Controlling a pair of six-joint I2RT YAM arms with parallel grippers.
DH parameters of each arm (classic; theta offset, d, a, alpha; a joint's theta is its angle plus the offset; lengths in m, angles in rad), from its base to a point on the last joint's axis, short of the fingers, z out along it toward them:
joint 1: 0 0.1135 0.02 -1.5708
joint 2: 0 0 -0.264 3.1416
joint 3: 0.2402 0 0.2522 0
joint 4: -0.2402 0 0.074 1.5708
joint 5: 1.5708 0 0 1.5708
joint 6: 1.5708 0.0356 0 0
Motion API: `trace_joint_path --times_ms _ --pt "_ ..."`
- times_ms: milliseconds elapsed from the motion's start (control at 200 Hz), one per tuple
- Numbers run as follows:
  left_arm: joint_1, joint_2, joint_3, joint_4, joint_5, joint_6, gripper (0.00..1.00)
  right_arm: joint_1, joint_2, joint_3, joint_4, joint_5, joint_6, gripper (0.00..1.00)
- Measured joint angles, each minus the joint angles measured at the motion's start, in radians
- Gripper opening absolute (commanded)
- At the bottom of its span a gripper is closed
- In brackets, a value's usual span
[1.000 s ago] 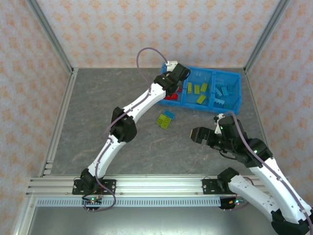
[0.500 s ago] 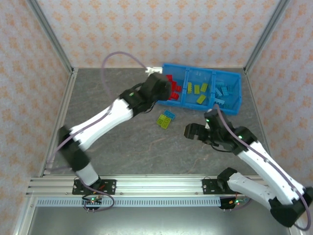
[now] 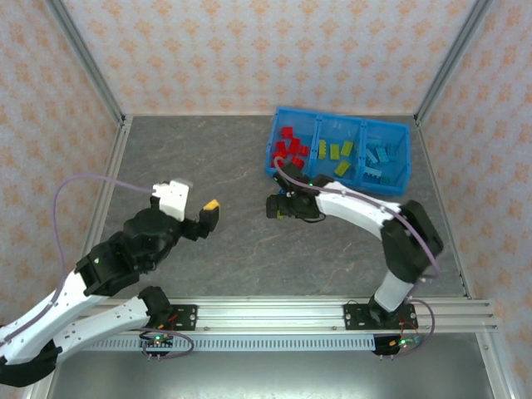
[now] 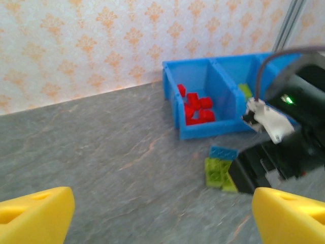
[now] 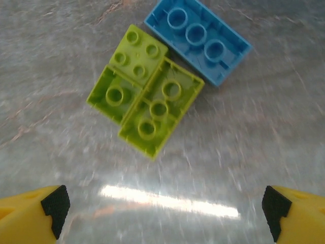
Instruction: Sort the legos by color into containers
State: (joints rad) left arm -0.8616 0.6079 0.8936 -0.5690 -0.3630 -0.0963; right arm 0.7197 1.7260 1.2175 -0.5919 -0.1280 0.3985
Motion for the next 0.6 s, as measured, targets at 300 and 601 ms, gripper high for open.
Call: trace_joint_path --times_ms 300,601 --pt "0.000 -0.037 -0.052 -0.033 -0.012 0.177 1.00 0.000 0.228 0.109 0.027 0.014 -0.046 0.89" --pt "0.000 -0.021 -0.064 -0.048 -0.011 0.204 1.00 0.001 0.242 0.110 0.026 0.080 -0.030 0.66"
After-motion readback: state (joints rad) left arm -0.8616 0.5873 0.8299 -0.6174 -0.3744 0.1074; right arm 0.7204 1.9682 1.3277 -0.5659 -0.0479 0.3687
